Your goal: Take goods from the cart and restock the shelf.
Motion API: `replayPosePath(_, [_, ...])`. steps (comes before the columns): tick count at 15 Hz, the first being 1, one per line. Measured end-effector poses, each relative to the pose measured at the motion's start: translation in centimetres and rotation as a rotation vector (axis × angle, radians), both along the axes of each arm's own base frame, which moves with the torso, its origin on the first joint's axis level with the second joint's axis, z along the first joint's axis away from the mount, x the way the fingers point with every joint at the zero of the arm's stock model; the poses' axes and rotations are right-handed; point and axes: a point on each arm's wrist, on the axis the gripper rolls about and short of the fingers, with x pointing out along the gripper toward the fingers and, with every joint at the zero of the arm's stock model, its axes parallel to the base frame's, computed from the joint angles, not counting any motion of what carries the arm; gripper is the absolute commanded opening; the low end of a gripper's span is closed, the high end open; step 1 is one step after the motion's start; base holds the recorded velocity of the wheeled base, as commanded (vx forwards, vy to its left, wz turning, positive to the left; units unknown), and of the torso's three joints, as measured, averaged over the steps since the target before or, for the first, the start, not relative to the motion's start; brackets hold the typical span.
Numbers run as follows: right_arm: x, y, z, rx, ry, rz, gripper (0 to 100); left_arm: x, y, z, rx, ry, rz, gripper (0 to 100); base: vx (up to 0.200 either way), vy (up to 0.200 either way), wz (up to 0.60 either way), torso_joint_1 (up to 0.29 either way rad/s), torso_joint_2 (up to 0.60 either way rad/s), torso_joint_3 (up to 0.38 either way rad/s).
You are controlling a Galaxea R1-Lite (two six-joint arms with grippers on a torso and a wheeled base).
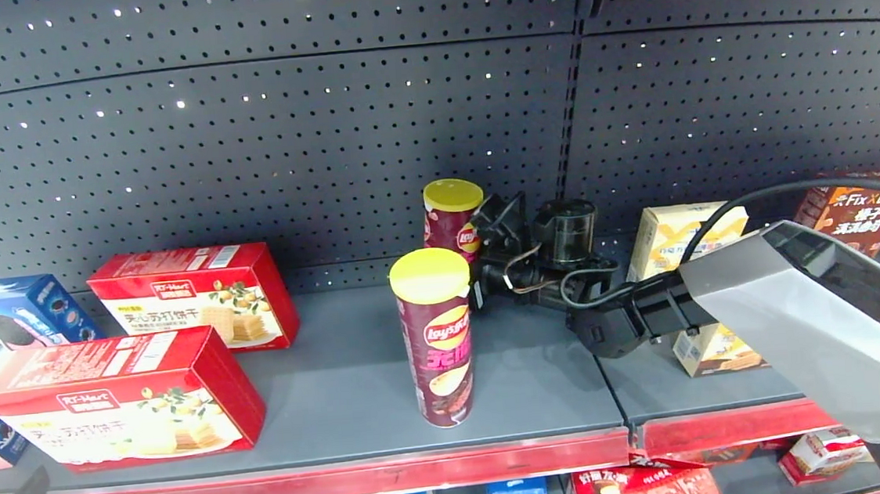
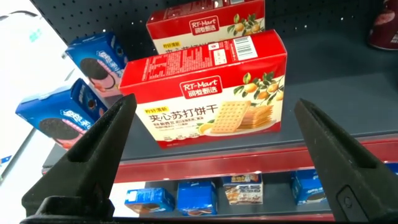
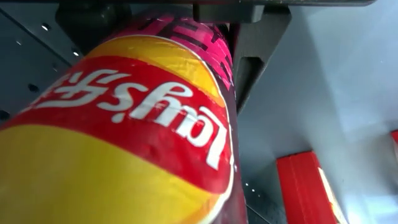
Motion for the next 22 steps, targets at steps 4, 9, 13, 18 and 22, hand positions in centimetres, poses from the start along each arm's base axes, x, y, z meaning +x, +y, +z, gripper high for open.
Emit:
replayPosePath(4, [0.03, 0.11, 0.05, 0.0, 0.0, -0.001, 0, -0.01, 0.0, 0.0, 0.0, -0.001, 0.0, 100, 0.0, 0.0, 0.0, 0.0, 0.0, 0.0])
replayPosePath(9, [-0.19, 0.7, -0.11, 0.001, 0.002, 0.008, 0, -0.01, 0.0, 0.03, 0.0, -0.001, 0.0, 100, 0.0, 0.0, 0.0, 0.0, 0.0, 0.0])
replayPosePath(13, [-0.11, 0.83, 0.17, 0.007, -0.007, 0.006, 0, -0.06, 0.0, 0.0, 0.0, -0.003, 0.0, 100, 0.0, 0.0, 0.0, 0.0, 0.0, 0.0])
replayPosePath(18, [-0.09, 0.78, 0.39, 0.01, -0.012, 0.004, 0, -0.23, -0.02, 0.12, 0.001, -0.015, 0.0, 100, 0.0, 0.0, 0.0, 0.0, 0.0, 0.0])
replayPosePath(22, [-0.17, 0.78, 0.16, 0.006, -0.007, 0.004, 0, -0.3, -0.03, 0.17, 0.002, -0.02, 0.001, 100, 0.0, 0.0, 0.0, 0.0, 0.0, 0.0])
